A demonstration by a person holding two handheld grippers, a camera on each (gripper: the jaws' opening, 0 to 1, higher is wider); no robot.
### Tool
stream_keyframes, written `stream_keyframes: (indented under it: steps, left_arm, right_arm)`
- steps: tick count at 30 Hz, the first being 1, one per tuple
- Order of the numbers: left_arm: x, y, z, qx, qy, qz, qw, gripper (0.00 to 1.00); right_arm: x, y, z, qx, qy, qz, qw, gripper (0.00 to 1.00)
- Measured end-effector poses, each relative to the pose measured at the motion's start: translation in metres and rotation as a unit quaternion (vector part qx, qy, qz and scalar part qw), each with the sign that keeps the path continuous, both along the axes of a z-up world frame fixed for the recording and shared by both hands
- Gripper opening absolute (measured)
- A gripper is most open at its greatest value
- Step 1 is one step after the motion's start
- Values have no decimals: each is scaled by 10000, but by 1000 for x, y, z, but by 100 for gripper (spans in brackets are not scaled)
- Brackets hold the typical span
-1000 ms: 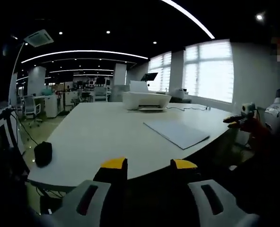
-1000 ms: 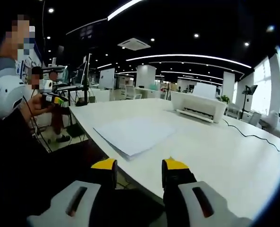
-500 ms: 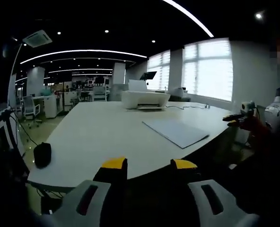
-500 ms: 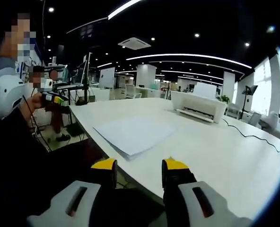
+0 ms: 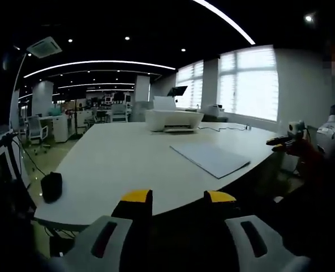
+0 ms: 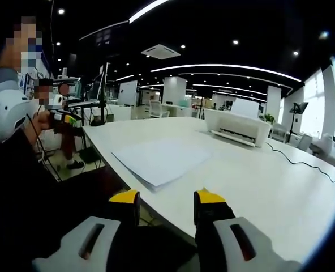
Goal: Organize the stack of printing papers by aligning and flattening the scattered papers on the table
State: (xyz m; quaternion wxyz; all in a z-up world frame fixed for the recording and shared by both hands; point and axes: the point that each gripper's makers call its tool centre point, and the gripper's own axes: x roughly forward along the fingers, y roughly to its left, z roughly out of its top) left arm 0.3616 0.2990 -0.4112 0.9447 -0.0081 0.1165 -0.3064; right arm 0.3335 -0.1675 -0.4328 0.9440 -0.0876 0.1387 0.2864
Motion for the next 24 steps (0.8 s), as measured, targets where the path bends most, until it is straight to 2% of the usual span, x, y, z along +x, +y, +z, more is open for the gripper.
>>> stream_keyframes:
  steps: [24]
  left_arm:
    - [-1, 1, -6, -3, 55, 22, 10000, 41]
  right_arm:
    - [0, 1, -8, -8, 106, -1, 9999, 34]
